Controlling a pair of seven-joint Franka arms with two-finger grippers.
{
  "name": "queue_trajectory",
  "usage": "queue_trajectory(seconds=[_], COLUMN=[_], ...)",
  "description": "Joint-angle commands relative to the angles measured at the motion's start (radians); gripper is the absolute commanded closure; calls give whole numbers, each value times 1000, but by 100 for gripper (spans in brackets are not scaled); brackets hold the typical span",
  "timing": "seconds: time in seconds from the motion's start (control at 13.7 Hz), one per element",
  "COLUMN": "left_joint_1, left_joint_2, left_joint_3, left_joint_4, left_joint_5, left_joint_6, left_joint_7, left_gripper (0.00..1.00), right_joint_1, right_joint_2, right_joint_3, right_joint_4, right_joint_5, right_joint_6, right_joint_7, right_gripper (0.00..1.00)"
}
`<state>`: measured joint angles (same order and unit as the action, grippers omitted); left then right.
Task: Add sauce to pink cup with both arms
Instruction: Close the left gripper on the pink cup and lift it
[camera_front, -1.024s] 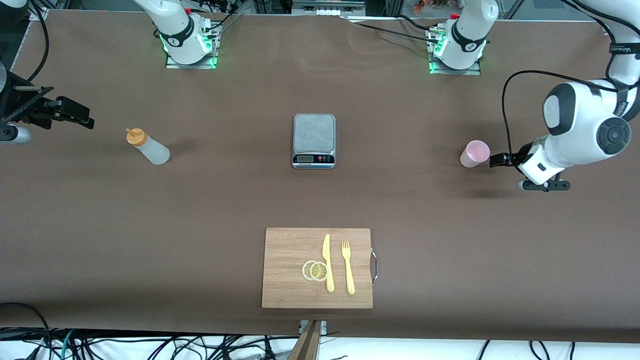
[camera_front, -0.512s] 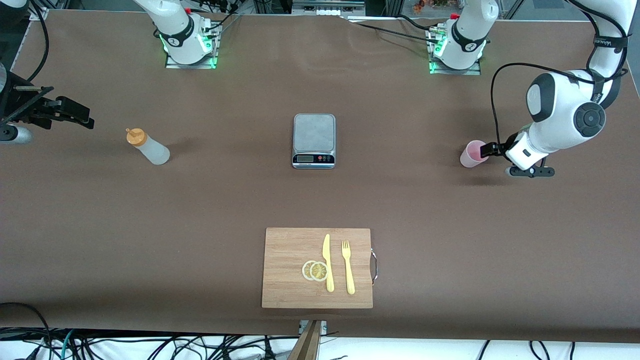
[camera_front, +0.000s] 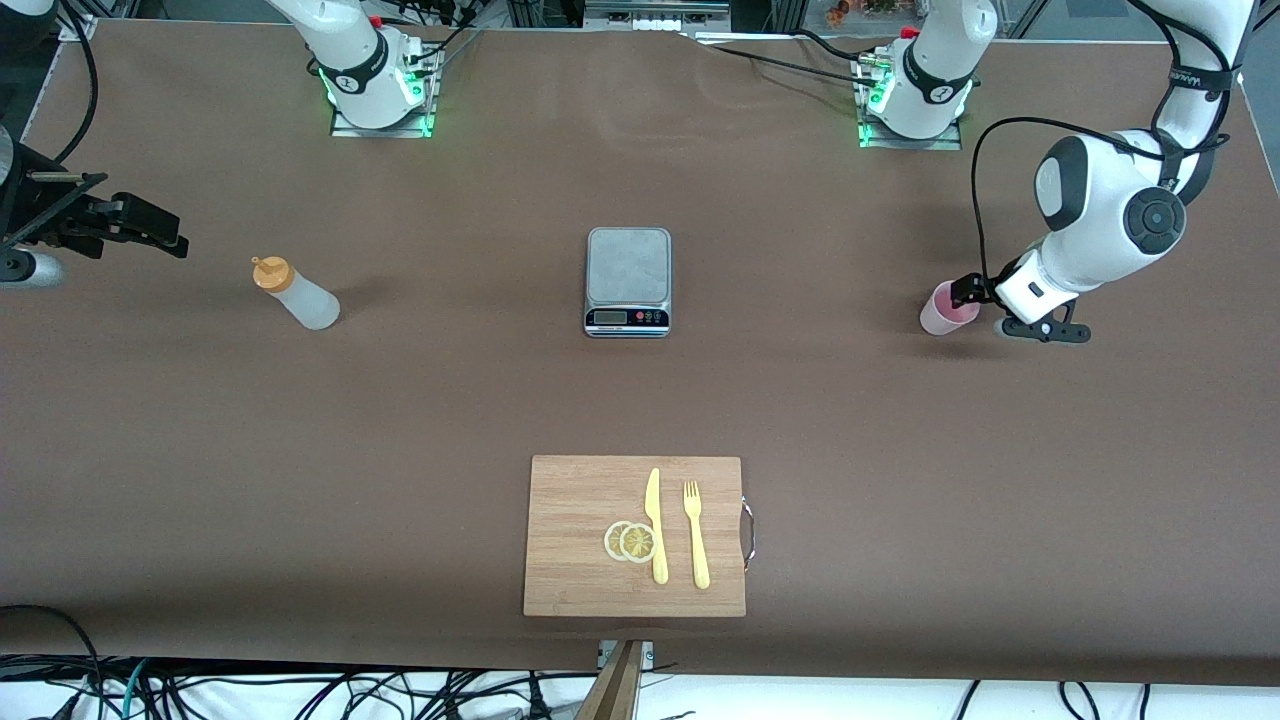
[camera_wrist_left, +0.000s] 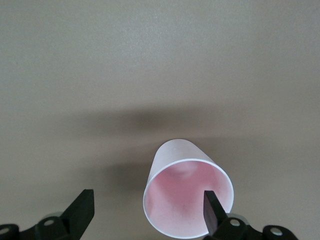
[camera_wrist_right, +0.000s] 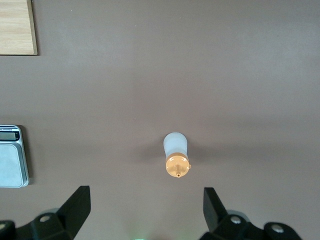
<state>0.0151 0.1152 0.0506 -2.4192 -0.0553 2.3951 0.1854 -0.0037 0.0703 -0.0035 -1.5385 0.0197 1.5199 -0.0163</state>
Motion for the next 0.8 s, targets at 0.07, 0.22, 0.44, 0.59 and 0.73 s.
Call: queue_trajectory(seconds=[0.07, 0.22, 0.44, 0.59, 0.73], left_joint_1=[-3, -3, -3, -3, -3], left_joint_2=[-20, -19, -14, -14, -14], left_joint_3=[3, 3, 3, 3, 3], left_joint_4=[-58, -95, -95, -90, -86], left_joint_5=[17, 17, 17, 17, 15], left_joint_6=[71, 133, 131, 125, 124], left_joint_7=[23, 23, 23, 23, 23], left_gripper=[5, 11, 49, 76, 100], right_joint_1=[-4, -4, -4, -4, -4], right_joint_2=[8, 8, 8, 8, 8], right_joint_3=[4, 4, 4, 4, 4], right_joint_4=[29, 29, 29, 29, 29], right_joint_5=[5, 5, 5, 5, 5], right_joint_6=[-23, -23, -23, -23, -23], right_joint_7=[-7, -8, -7, -7, -7], right_gripper=[0, 0, 0, 0, 0])
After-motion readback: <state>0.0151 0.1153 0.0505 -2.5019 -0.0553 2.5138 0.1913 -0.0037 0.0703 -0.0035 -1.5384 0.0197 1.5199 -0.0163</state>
